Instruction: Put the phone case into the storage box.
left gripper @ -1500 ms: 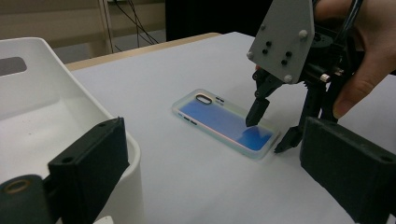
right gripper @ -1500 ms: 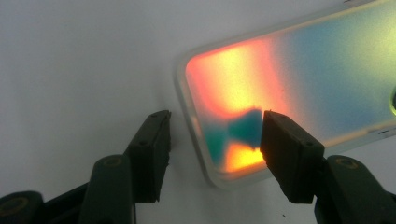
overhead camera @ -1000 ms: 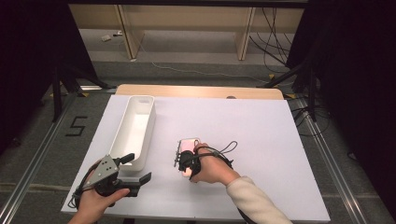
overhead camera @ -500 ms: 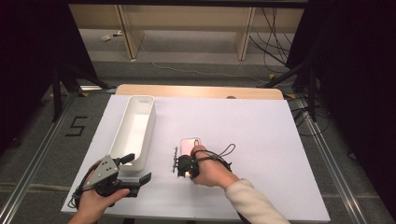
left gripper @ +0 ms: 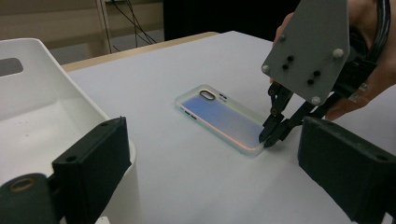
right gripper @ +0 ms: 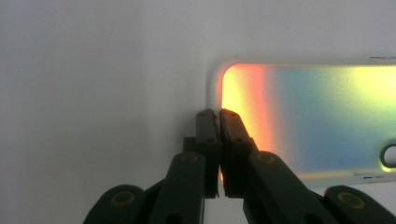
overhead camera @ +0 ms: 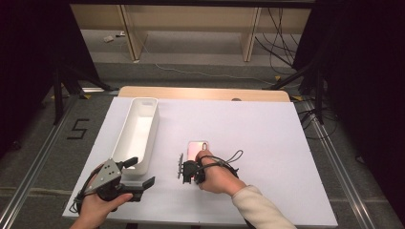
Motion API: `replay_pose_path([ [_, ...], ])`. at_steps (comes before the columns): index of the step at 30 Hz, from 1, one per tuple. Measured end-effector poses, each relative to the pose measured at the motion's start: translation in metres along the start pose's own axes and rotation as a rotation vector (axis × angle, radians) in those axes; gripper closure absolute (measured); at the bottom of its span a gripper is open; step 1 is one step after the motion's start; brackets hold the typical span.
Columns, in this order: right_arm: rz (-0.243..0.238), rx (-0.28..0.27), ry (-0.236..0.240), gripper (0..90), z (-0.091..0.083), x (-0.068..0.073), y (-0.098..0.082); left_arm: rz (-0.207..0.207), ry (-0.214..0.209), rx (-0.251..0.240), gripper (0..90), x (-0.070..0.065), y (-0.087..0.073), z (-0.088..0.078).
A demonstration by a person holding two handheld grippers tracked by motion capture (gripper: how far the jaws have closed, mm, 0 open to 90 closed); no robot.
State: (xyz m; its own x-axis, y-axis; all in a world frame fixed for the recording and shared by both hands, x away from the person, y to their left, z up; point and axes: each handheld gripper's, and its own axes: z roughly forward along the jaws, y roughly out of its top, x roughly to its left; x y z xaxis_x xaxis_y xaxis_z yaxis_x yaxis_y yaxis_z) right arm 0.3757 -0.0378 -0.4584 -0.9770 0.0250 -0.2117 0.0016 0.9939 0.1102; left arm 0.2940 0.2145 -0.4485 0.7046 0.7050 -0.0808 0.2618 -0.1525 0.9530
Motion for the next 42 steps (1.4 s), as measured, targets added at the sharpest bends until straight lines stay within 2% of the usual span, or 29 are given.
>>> replay_pose_path([
  [3, -0.010, -0.001, -0.005, 88.3, 0.000, 0.000, 0.000, 0.001, -0.003, -0.003, 8.8, 0.001, 0.000, 0.000],
  [4, -0.029, -0.004, -0.005, 88.4, 0.000, -0.001, 0.000, 0.002, -0.002, -0.003, 8.8, 0.001, 0.000, 0.000],
  [13, -0.046, -0.012, -0.028, 88.9, 0.000, 0.002, -0.002, -0.003, -0.003, -0.002, 9.0, 0.001, 0.000, 0.000],
  [14, -0.004, 0.013, -0.021, 88.9, -0.001, 0.005, -0.001, -0.003, -0.002, -0.002, 9.0, 0.001, 0.000, 0.000],
  [16, 0.003, 0.014, -0.023, 89.0, -0.002, 0.006, -0.001, -0.002, -0.002, -0.002, 9.0, 0.001, 0.000, 0.000],
  [17, 0.002, 0.010, -0.022, 89.1, -0.002, 0.006, -0.002, -0.002, -0.003, -0.002, 9.1, 0.001, 0.000, 0.000],
  [18, -0.031, -0.018, -0.026, 89.0, -0.001, 0.004, -0.002, -0.002, -0.003, -0.003, 9.1, 0.001, 0.000, 0.000],
  [20, -0.048, -0.034, -0.038, 89.1, 0.000, 0.003, -0.004, -0.004, -0.005, -0.004, 9.2, 0.001, 0.000, 0.000],
  [25, -0.015, -0.038, -0.047, 89.2, -0.001, 0.007, -0.006, 0.003, -0.008, -0.002, 9.3, 0.001, 0.000, 0.001],
  [28, -0.033, -0.058, -0.063, 89.2, -0.001, 0.008, -0.008, 0.002, -0.007, -0.002, 9.4, 0.001, 0.000, 0.001],
  [29, -0.032, -0.060, -0.067, 89.2, -0.001, 0.009, -0.008, -0.012, -0.001, -0.002, 9.4, 0.001, 0.000, 0.000],
  [35, -0.018, -0.076, -0.080, 89.3, -0.002, 0.012, -0.011, 0.001, -0.007, -0.003, 9.5, 0.001, 0.000, 0.001],
  [39, -0.022, -0.076, -0.083, 89.3, -0.002, 0.012, -0.012, -0.013, -0.002, -0.003, 9.6, 0.001, 0.000, 0.001],
  [42, -0.021, -0.085, -0.099, 89.3, -0.003, 0.014, -0.013, -0.008, -0.002, -0.003, 9.7, 0.001, 0.000, 0.000],
])
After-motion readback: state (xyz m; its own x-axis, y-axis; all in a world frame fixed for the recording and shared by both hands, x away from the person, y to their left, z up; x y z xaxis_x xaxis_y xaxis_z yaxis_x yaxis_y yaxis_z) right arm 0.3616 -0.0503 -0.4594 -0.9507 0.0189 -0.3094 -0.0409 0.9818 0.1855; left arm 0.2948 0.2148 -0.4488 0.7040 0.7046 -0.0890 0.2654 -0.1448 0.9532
